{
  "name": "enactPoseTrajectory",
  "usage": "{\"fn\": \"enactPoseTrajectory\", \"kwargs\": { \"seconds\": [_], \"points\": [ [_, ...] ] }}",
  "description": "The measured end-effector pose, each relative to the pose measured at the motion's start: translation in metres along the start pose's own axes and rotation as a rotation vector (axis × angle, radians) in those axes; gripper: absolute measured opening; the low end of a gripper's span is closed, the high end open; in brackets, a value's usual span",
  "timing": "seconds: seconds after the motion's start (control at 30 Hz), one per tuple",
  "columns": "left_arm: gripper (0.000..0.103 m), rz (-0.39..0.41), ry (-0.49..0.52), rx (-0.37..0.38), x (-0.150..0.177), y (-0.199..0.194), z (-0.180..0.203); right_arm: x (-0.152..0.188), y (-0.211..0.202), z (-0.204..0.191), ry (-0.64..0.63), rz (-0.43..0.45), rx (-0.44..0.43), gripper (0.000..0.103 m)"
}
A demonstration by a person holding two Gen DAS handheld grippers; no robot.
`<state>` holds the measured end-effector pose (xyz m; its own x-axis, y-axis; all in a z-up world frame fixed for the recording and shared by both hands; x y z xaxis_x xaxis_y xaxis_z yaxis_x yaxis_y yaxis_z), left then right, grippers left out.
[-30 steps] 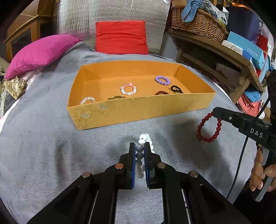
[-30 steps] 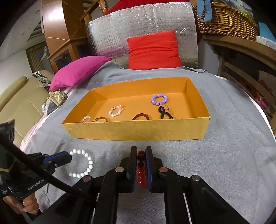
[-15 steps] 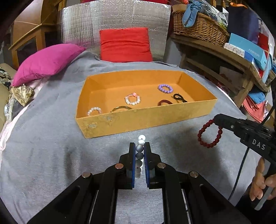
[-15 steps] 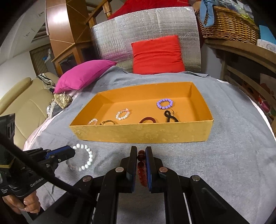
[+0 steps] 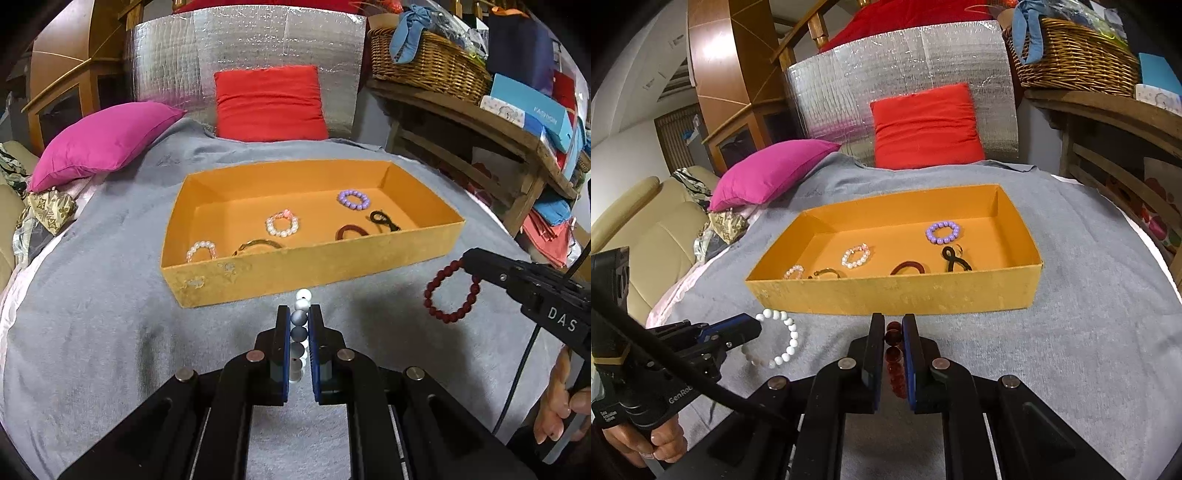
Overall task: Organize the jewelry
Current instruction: 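Carry the white bracelet over the box with the left gripper while the right carries the red one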
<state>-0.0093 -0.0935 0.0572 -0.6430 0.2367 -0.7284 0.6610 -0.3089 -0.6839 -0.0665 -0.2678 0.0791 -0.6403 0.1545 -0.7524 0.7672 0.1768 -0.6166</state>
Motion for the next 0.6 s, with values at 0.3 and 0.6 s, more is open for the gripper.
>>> {"fn": "enactPoseTrajectory", "kwargs": {
  "seconds": [0.3,0.6],
  "points": [
    [0.010,0.038,-0.026,0.073,-0.011,-0.012,-0.007,-0.007,-0.007,0.002,0.022,0.025,-0.024,0.011],
    [0.010,0.056,-0.024,0.074,-0.026,-0.017,-0.006,-0.030,-0.016,0.017,0.077,0.080,-0.050,0.011]
  ]
}}
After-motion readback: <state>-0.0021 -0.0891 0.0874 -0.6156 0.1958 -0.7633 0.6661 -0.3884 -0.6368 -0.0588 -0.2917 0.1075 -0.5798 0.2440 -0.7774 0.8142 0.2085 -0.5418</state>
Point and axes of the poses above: each gripper's, at about its wrist camera, not at the fingertips, and y roughly the way its jaws point, z to its right, x to its underside, the point moved 5 cm from there along y, roughly the way its jaws point, and after that the axes turned 1 degree about y, right-handed, at the moved point
